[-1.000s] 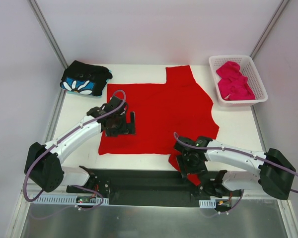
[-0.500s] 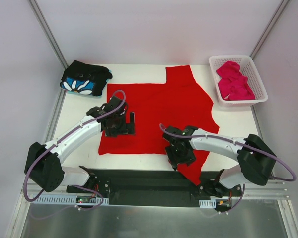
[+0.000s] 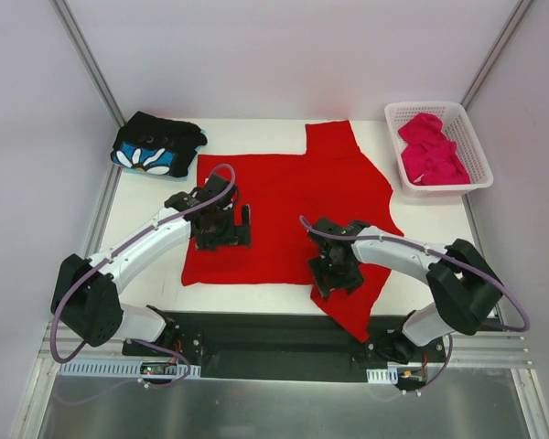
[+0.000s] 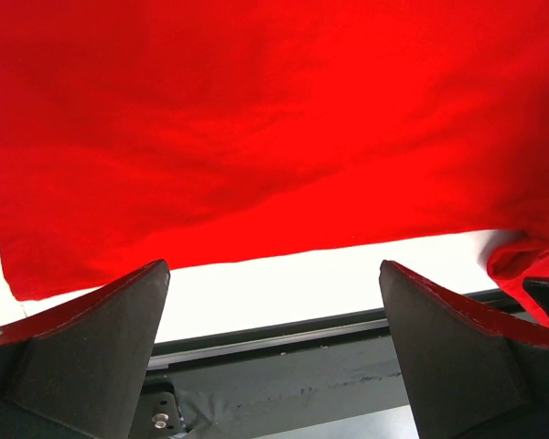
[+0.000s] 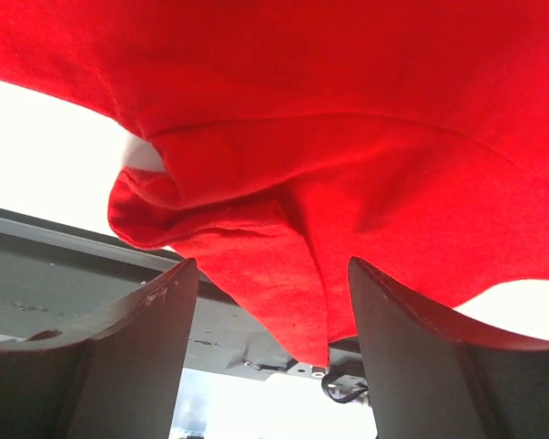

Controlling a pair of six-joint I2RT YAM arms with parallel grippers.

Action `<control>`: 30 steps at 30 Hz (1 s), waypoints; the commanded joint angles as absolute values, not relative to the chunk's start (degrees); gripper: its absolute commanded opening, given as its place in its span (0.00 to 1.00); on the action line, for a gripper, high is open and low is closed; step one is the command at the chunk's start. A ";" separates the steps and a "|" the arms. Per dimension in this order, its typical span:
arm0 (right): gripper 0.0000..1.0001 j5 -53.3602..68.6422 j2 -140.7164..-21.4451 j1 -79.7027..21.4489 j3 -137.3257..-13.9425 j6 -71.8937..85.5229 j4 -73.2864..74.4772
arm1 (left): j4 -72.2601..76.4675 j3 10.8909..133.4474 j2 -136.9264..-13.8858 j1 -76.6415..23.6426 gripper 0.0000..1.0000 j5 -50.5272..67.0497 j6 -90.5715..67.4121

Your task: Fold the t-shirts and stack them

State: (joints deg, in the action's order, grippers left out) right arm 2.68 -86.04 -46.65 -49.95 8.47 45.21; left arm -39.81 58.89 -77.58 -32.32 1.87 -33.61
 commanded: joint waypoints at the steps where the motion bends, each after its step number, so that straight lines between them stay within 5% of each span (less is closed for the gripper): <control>1: 0.70 6.41 -88.50 -46.76 -51.86 6.77 42.99 | -40.78 60.82 -78.05 -32.78 0.99 0.70 -33.66; 30: 0.72 17.05 -80.70 -54.93 -55.64 10.98 55.80 | -41.13 60.65 -77.43 -32.78 0.99 0.88 -34.63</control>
State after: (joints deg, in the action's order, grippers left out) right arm 14.17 -86.87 -53.54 -54.11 8.19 48.29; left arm -39.86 59.13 -78.74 -32.32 1.85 -33.65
